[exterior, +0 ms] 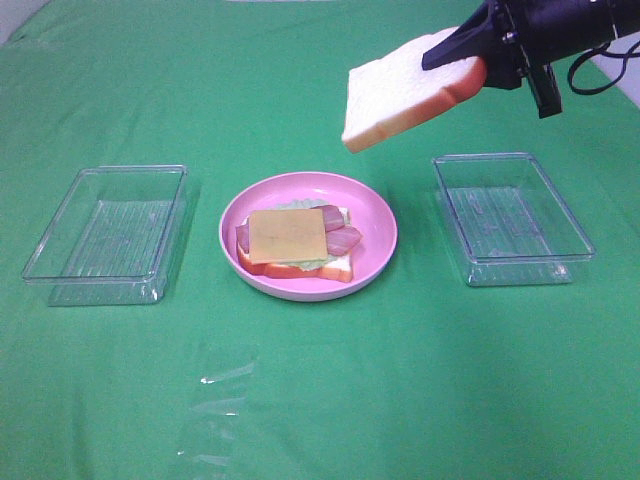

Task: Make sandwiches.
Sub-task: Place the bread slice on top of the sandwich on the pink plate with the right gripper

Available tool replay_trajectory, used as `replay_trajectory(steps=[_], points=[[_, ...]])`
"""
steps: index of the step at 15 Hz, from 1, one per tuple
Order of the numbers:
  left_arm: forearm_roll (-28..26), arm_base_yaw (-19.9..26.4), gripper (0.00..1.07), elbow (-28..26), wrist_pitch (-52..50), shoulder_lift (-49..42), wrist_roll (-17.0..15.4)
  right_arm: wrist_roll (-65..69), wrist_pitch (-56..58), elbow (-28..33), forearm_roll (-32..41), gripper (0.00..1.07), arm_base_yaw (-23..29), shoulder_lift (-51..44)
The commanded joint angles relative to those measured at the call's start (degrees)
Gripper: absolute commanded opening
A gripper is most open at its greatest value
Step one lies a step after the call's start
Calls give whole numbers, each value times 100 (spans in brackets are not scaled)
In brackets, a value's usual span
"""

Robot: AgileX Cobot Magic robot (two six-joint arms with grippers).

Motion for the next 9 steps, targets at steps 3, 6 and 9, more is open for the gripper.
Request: replay_trajectory(steps=[3, 6, 9], points=[[11, 11, 100, 0, -34, -120, -17, -733, -521, 258, 647, 0, 693, 281], [11, 11, 100, 0, -34, -120, -17, -1020, -773, 252, 1146, 0, 1169, 722], [11, 11, 100, 0, -34, -120, -17, -1650, -808, 252, 2005, 0, 1404, 1289]])
